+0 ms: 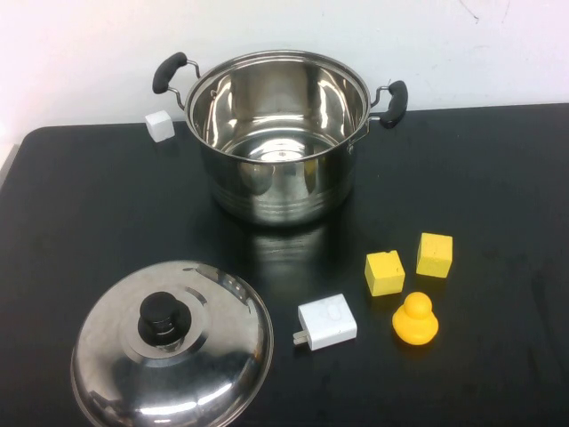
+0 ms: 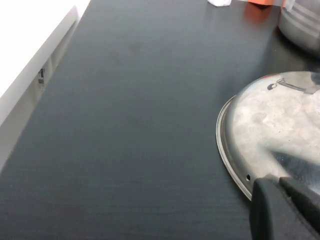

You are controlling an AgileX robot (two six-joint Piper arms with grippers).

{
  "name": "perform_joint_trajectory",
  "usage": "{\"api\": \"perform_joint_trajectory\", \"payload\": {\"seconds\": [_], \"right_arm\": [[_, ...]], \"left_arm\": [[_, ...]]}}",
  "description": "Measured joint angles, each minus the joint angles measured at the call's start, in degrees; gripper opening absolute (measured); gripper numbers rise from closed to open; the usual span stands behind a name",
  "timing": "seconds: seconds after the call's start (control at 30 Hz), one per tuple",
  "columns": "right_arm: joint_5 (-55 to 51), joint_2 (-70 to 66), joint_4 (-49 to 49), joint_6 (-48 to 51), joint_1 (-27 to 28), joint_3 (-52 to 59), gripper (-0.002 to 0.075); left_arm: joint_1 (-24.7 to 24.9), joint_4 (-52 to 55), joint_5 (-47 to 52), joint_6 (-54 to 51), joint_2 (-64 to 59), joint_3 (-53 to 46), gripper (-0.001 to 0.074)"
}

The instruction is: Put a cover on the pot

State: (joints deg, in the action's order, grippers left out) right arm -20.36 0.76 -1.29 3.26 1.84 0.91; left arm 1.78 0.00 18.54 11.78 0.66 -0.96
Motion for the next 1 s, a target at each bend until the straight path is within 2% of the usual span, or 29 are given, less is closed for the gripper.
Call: {"api": "perform_joint_trajectory", "payload": {"seconds": [0.27, 0.53, 1.0], "right_arm": [[0.0, 0.0, 0.0, 0.0, 0.0, 0.0, -0.0002], [0.0, 0.0, 0.0, 0.0, 0.0, 0.0, -0.0002], [0.0, 0.0, 0.0, 0.0, 0.0, 0.0, -0.0002]], "left_arm": [[0.0, -0.3, -0.9, -0.1, 0.0, 0.0, -0.0001], [0.0, -1.0, -9.4, -0.1, 0.0, -0.2, -0.0001], [0.0, -1.0, -48.0, -0.1, 0.0, -0.2, -0.0001]]}}
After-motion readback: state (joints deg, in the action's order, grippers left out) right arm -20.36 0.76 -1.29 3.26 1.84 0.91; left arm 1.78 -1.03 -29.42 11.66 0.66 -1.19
